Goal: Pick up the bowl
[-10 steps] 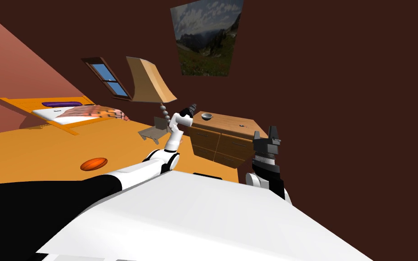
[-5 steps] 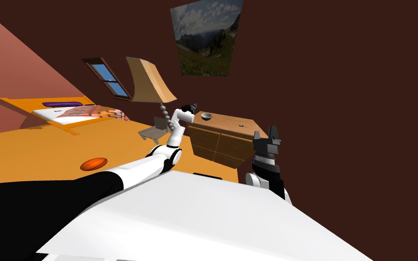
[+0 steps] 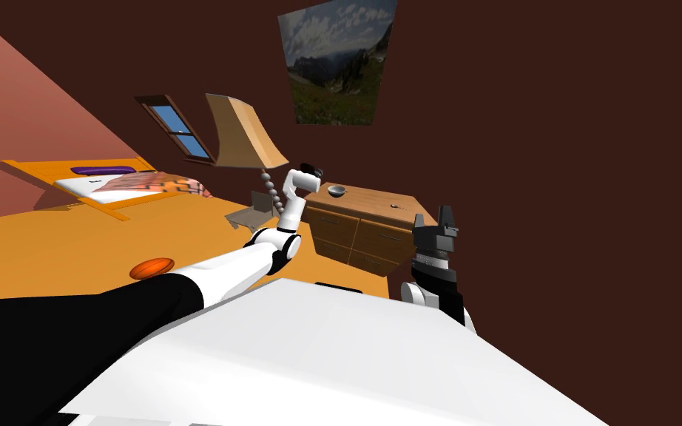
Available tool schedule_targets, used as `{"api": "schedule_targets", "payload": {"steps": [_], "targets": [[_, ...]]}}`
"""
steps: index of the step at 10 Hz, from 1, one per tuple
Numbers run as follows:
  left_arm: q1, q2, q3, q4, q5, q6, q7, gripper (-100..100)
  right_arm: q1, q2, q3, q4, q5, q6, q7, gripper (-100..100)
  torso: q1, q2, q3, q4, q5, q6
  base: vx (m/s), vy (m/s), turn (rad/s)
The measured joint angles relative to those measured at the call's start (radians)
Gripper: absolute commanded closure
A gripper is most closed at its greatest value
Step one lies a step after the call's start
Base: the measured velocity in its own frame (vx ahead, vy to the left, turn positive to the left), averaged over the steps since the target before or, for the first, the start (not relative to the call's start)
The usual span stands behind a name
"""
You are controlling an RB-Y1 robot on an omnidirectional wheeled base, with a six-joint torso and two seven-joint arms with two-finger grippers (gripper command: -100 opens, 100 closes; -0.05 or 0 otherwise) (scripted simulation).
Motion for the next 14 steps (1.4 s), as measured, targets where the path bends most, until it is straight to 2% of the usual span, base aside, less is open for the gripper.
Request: {"api": "schedule_targets", "payload": {"steps": [6, 13, 14], "targets": [[-0.132, -0.015, 0.026, 0.127, 0.003, 0.161, -0.009, -100, 0.000, 0.000, 0.000, 0.000, 0.000, 0.000, 0.000, 0, 0.000, -0.001, -0.001, 0.000, 0.000, 0.000, 0.053, -0.001, 0.009], [-0.302, -0.037, 0.067, 0.312, 0.016, 0.364, -0.011, -100, 0.000, 0.000, 0.000, 0.000, 0.000, 0.000, 0.000, 0, 0.000, -0.002, -0.001, -0.001, 0.000, 0.000, 0.075, 0.002, 0.011], [-0.305, -0.040, 0.070, 0.321, 0.018, 0.390, -0.012, -100, 0.000, 0.000, 0.000, 0.000, 0.000, 0.000, 0.000, 0, 0.000, -0.002, -0.001, -0.001, 0.000, 0.000, 0.093, 0.013, 0.016]]}}
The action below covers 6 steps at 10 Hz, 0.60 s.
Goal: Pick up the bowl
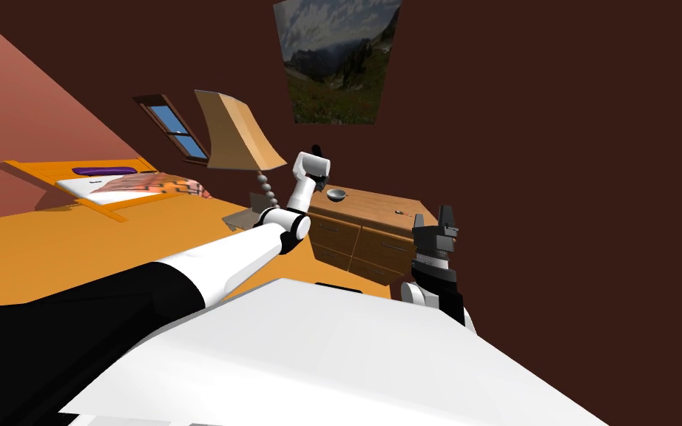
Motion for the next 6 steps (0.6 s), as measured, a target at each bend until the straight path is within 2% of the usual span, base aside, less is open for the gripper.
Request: {"api": "schedule_targets", "payload": {"steps": [6], "targets": [[-0.106, -0.019, 0.030, 0.152, 0.014, 0.134, 0.005, -100, 0.000, 0.000, 0.000, 0.000, 0.000, 0.000, 0.000, 0, 0.001, 0.000, 0.000, 0.000, 0.000, 0.000, 0.086, 0.010, 0.011]]}}
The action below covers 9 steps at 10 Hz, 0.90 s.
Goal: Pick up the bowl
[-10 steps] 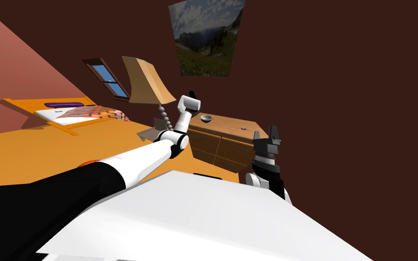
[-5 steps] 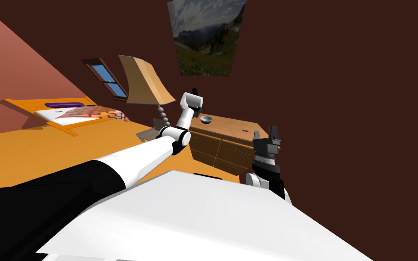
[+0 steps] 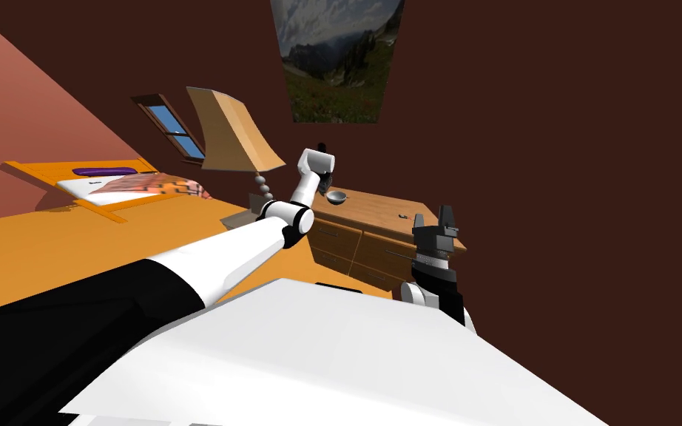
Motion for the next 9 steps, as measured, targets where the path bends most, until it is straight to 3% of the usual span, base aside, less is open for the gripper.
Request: {"api": "schedule_targets", "payload": {"steps": [3, 5, 9], "targets": [[-0.045, -0.015, 0.016, 0.074, 0.009, 0.072, 0.005, -100, 0.000, 0.000, 0.000, 0.000, 0.000, 0.000, 0.000, 0, 0.000, -0.001, -0.001, 0.000, 0.000, 0.000, 0.102, 0.012, 0.013], [-0.083, -0.021, 0.029, 0.153, 0.017, 0.109, 0.008, -100, 0.000, 0.000, 0.000, 0.000, 0.000, 0.000, 0.000, 0, 0.000, -0.002, -0.001, 0.000, 0.000, 0.000, 0.099, 0.009, 0.012], [-0.089, -0.049, 0.042, 0.206, 0.024, 0.188, 0.016, -100, 0.000, 0.000, 0.000, 0.000, 0.000, 0.000, 0.000, 0, -0.001, -0.001, 0.000, 0.000, 0.000, 0.000, 0.089, 0.005, 0.011]]}}
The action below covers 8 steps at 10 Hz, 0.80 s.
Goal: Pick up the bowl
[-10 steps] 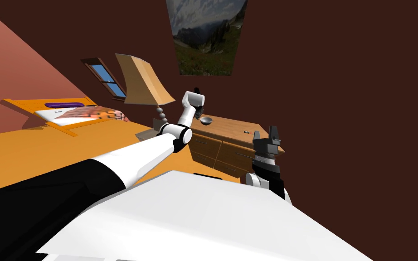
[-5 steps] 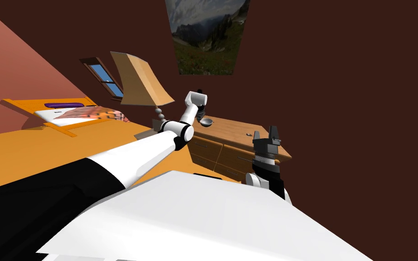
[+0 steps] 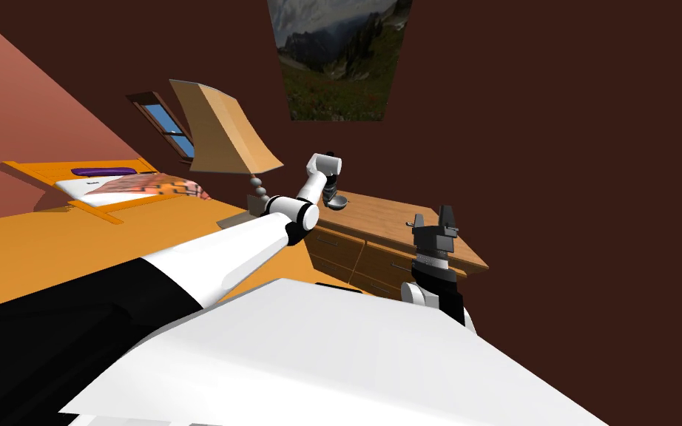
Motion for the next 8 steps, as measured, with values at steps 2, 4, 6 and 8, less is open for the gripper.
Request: {"api": "schedule_targets", "payload": {"steps": [2, 4, 6, 8], "targets": [[-0.004, -0.009, 0.006, 0.052, 0.004, 0.018, 0.004, -100, 0.000, 0.000, 0.000, 0.000, 0.000, 0.000, 0.000, 0, 0.001, 0.002, 0.001, 0.000, 0.000, 0.000, 0.037, 0.012, 0.001], [-0.004, -0.009, 0.006, 0.056, 0.004, 0.016, 0.005, -100, 0.000, 0.000, 0.000, 0.000, 0.000, 0.000, 0.000, 0, 0.001, 0.006, 0.003, 0.001, 0.000, 0.000, 0.004, 0.013, -0.003], [-0.015, -0.005, -0.043, 0.097, 0.048, -0.013, 0.033, -100, 0.000, 0.000, 0.000, 0.000, 0.000, 0.000, 0.000, 0, 0.003, 0.007, 0.004, 0.002, 0.001, 0.000, -0.002, 0.042, -0.012], [-0.025, 0.001, -0.087, 0.135, 0.089, -0.042, 0.060, -100, 0.000, 0.000, 0.000, 0.000, 0.000, 0.000, 0.000, 0, 0.003, 0.007, 0.004, 0.002, 0.001, 0.000, 0.003, 0.032, -0.007]]}}
